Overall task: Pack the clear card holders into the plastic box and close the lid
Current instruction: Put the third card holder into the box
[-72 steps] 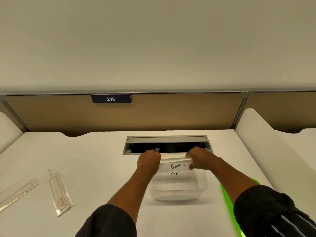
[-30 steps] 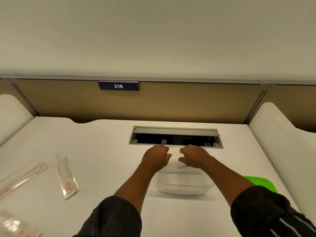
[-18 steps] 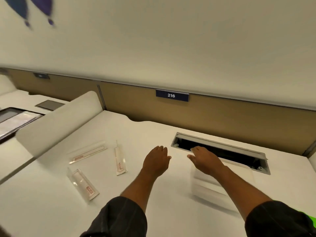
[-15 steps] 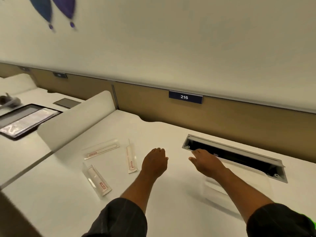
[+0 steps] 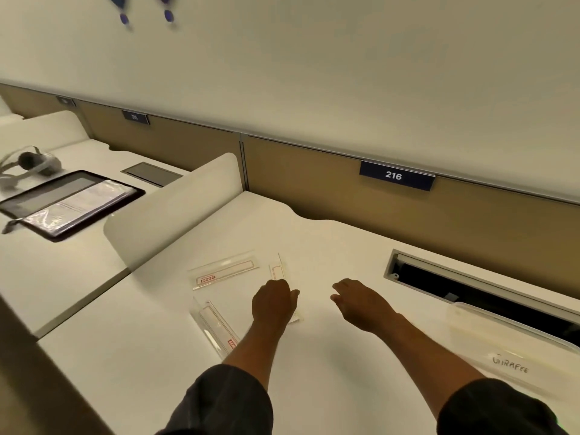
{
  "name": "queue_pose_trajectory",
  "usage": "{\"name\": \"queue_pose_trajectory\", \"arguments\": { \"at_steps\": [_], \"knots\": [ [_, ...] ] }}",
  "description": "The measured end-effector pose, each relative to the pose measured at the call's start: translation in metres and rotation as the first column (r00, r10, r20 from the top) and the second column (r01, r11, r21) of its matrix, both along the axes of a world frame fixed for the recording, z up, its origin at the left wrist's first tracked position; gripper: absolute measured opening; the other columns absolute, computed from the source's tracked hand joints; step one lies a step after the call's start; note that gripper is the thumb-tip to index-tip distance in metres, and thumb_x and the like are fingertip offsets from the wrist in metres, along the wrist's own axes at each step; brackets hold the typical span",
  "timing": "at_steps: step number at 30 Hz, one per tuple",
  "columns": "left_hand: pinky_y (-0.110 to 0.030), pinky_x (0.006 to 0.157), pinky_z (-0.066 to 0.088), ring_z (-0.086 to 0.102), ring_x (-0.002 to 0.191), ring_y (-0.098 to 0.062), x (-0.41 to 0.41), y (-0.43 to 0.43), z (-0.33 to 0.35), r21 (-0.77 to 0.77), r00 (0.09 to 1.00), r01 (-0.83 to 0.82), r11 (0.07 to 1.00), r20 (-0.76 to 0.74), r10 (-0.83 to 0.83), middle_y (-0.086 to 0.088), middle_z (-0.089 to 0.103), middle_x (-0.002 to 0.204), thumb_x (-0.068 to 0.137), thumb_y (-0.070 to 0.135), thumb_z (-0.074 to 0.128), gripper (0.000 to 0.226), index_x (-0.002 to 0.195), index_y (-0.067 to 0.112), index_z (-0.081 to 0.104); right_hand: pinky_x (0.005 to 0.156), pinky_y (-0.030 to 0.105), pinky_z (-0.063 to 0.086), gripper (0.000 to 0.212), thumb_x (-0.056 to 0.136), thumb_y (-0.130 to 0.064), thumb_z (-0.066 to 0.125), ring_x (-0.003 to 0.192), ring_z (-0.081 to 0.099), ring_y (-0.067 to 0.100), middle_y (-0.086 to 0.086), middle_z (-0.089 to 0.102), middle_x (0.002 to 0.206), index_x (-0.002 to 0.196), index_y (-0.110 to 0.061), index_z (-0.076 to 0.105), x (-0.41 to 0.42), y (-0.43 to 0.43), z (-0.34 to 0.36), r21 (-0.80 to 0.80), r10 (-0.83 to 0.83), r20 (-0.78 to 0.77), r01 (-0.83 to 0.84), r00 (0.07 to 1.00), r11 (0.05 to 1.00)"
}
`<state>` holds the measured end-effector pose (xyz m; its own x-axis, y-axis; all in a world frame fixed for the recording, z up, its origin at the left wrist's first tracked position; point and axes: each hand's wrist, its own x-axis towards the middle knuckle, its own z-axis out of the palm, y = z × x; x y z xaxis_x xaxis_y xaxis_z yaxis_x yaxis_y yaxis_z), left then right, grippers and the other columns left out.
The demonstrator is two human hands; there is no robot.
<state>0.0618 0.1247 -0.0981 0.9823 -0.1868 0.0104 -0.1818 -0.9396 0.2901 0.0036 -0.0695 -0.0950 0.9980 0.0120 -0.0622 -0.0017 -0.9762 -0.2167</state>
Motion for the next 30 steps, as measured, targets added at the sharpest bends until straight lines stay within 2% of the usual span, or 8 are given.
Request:
{"name": "queue_pose_trajectory", "arguments": {
  "at_steps": [6,10,13,16,19,23,27,30],
  "knots": [
    [-0.031,0.068,0.044,0.064,0.088,-0.027,0.026,-0.001,-0.016,-0.142,0.985,-0.074,0.987,-0.165,0.05,-0.008,0.066,0.096,0.088,0.053,0.054,0.044,0.091,0.009,0.06,0.094,0.035,0.044,0.036,0.101,-0.034,0.034,0.122,0.047,0.022,0.003,0.053,0.13,0.126,-0.014,0.049,0.021,0.006,-0.016,-0.006,0.004,-0.012,-0.004,1.0,1.0],
    [-0.031,0.067,0.045,0.065,0.088,-0.026,0.038,-0.008,-0.027,-0.165,0.966,-0.078,0.983,-0.258,0.033,-0.008,0.068,0.096,0.085,0.053,0.058,0.047,0.097,0.007,0.06,0.094,0.035,0.044,0.036,0.101,-0.034,0.035,0.122,0.047,0.022,0.003,0.053,0.131,0.128,-0.014,0.049,0.032,0.002,-0.024,-0.013,-0.003,-0.038,0.003,0.999,1.0],
    [-0.032,0.07,0.047,0.065,0.091,-0.029,0.047,-0.013,-0.03,-0.182,0.943,-0.122,0.976,-0.329,0.056,-0.01,0.066,0.099,0.085,0.039,0.061,0.034,0.096,0.006,0.06,0.095,0.036,0.044,0.036,0.101,-0.034,0.034,0.122,0.047,0.022,0.003,0.052,0.132,0.128,-0.015,0.048,0.04,-0.001,-0.031,-0.015,-0.013,-0.063,0.012,0.998,1.0],
    [-0.03,0.066,0.045,0.064,0.089,-0.031,0.054,-0.015,-0.033,-0.216,0.918,-0.189,0.958,-0.385,0.094,-0.012,0.065,0.098,0.081,0.016,0.056,0.013,0.09,0.006,0.057,0.095,0.037,0.044,0.037,0.101,-0.034,0.034,0.122,0.047,0.023,0.003,0.052,0.131,0.128,-0.014,0.049,0.046,-0.003,-0.036,-0.015,-0.018,-0.077,0.017,0.997,1.0],
    [-0.029,0.062,0.045,0.065,0.081,-0.03,0.058,-0.018,-0.035,-0.298,0.885,-0.29,0.91,-0.444,0.136,-0.012,0.067,0.091,0.073,0.007,0.051,0.015,0.087,0.003,0.058,0.094,0.037,0.045,0.037,0.1,-0.034,0.035,0.121,0.048,0.023,0.004,0.053,0.13,0.127,-0.013,0.05,0.049,-0.006,-0.041,-0.015,-0.024,-0.076,0.023,0.997,1.0],
    [-0.027,0.062,0.044,0.062,0.078,-0.028,0.061,-0.02,-0.033,-0.348,0.877,-0.35,0.87,-0.448,0.174,-0.009,0.066,0.091,0.075,0.009,0.051,0.009,0.083,0.008,0.056,0.094,0.037,0.045,0.036,0.1,-0.034,0.035,0.119,0.049,0.022,0.003,0.054,0.129,0.126,-0.014,0.05,0.051,-0.008,-0.047,-0.01,-0.022,-0.066,0.022,0.998,1.0],
    [-0.028,0.068,0.04,0.057,0.082,-0.027,0.066,-0.022,-0.028,-0.395,0.897,-0.297,0.87,-0.427,0.112,-0.01,0.066,0.099,0.083,0.012,0.046,0.01,0.086,0.01,0.056,0.096,0.036,0.045,0.036,0.1,-0.033,0.038,0.121,0.048,0.022,0.003,0.053,0.132,0.128,-0.015,0.049,0.049,-0.016,-0.043,0.009,-0.03,-0.01,0.031,0.999,0.999],
    [-0.037,0.08,0.052,0.065,0.095,-0.034,0.068,-0.023,-0.021,-0.505,0.916,-0.268,0.821,-0.398,0.054,-0.015,0.068,0.103,0.087,0.011,0.042,0.021,0.096,0.003,0.06,0.099,0.035,0.044,0.043,0.097,-0.032,0.046,0.127,0.044,0.022,0.004,0.049,0.138,0.135,-0.014,0.044,0.046,-0.028,-0.032,0.012,-0.052,0.051,0.051,0.997,0.999]
  ]
}}
